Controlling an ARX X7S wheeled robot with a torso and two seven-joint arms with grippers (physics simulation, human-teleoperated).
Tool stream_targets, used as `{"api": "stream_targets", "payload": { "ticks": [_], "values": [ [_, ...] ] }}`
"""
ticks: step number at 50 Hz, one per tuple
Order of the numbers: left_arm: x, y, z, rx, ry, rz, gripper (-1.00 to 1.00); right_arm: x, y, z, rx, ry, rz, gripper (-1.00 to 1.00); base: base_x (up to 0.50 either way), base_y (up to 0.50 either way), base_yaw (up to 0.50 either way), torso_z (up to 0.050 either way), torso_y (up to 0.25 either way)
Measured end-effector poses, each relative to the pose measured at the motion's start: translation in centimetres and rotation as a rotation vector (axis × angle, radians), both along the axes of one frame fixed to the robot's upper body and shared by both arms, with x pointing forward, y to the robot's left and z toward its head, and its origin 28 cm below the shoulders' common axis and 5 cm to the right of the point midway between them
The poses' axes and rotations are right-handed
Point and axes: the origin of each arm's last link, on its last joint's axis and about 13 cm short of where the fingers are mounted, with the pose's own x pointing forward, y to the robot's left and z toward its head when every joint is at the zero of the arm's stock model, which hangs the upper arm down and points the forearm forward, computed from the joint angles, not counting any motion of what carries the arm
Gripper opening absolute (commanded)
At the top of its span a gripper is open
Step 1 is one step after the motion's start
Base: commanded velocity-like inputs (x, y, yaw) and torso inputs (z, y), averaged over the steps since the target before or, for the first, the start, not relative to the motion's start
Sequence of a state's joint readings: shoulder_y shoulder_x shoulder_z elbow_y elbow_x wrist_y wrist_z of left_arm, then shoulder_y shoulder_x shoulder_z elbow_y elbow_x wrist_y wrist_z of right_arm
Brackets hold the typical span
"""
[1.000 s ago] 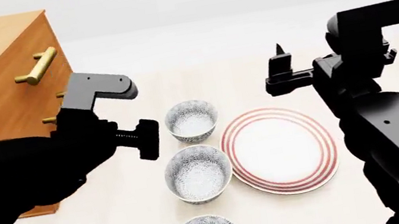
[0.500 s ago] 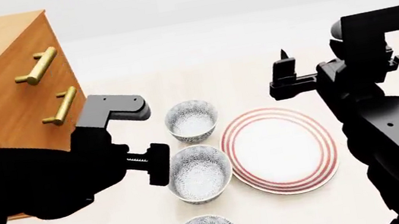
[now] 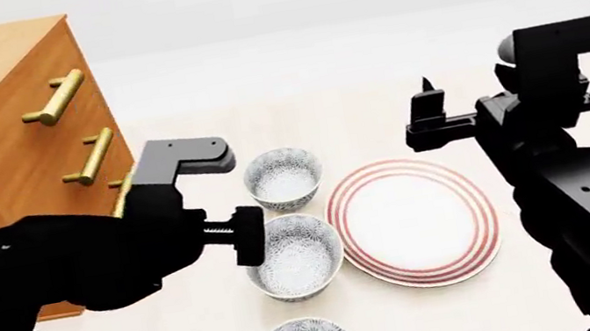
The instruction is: Stack the bowl in the middle on the bowl at the back.
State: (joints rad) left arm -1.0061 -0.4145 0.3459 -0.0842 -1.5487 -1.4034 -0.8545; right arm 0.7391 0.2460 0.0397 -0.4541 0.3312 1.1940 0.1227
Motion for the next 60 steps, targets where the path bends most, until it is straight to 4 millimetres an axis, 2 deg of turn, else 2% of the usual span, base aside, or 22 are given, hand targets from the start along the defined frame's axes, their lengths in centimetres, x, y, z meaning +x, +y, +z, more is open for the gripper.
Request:
{"api": "stream_targets", "payload": {
  "ticks": [29,60],
  "values": [
    [0.8,-1.5,-1.6,-0.038,0.095,0.088,1.0,-0.3,-0.4,-0.4,0.011,0.01,-0.011,1.0,0.0,0.0,0.0,0.0,0.0],
    [2.8,-2.4,-3.5,-0.072,0.133,0.141,1.0,-0.5,-0.7,-0.9,0.021,0.024,-0.023,1.0,0.0,0.0,0.0,0.0,0.0]
  ]
}}
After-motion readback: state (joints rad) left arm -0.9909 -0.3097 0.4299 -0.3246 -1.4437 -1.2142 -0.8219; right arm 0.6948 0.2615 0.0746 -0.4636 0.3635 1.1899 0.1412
